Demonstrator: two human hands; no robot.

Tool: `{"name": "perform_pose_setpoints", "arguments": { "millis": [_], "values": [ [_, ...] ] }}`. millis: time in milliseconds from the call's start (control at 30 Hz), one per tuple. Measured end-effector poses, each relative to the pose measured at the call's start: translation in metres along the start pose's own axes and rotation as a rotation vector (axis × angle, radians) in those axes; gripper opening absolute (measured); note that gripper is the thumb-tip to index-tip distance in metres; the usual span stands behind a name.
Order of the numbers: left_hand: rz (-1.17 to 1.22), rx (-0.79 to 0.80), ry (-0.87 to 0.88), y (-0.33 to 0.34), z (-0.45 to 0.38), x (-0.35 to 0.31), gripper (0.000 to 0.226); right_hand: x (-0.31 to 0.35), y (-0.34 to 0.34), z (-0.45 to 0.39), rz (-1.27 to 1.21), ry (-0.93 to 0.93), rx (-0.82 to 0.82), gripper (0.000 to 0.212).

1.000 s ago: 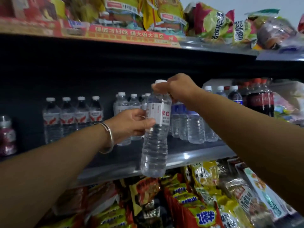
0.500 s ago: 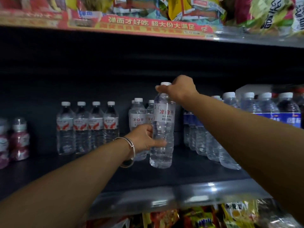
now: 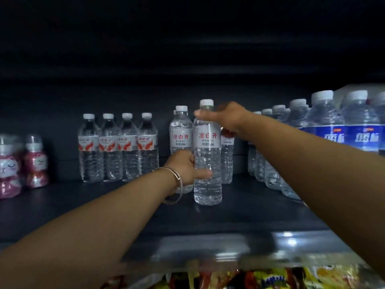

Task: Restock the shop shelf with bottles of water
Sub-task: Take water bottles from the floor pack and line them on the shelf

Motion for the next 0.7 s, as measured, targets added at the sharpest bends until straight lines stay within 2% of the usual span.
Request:
{"name": "perform_pose_setpoints", "arguments": {
  "millis": [100,167,200,267,333,400,500,700],
  "values": [
    [0.007,0.001,0.007,0.0,-0.002,0.002,0.026,-0.022,0.006,0.011,0.076,0.124,0.322,0.063],
    [-0.03,0.004,0.024,0.0,-0.003,0.003,0.024,-0.032,0.011,0.015,0.025,0.17,0.401,0.063],
    [-0.066,0.001,0.029,0.0,-0.005,0.005,0.024,-0.035,0.013,0.014,-0.008,0.178,0.393,0.067],
    [-0.183,-0.051,0.025,-0.004,-0.012,0.012,0.039,-0.036,0.017,0.01,-0.033,0.188,0.362,0.074],
    [-0.288,-0.154,0.016,-0.009,-0.016,0.018,0.053,-0.036,0.021,0.008,-0.033,0.204,0.32,0.069],
    [-0.334,-0.202,0.025,-0.01,-0.017,0.022,0.052,-0.037,0.026,0.005,-0.021,0.206,0.273,0.06],
    [-0.341,-0.166,-0.006,-0.003,-0.02,0.027,0.049,-0.038,0.033,0.0,-0.026,0.212,0.207,0.048],
    [-0.32,-0.209,-0.014,0.003,-0.03,0.033,0.048,-0.041,0.047,-0.009,-0.052,0.231,0.146,0.056]
  ]
}}
Point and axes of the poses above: each hand's wrist, its own z-axis away from the middle knuckle, its own y-axis out of the palm, x = y × z, the point moved 2 cm from there along -z, towards the middle knuckle, and after that the axes turned 8 degrees about -x, right-handed, at the moved point
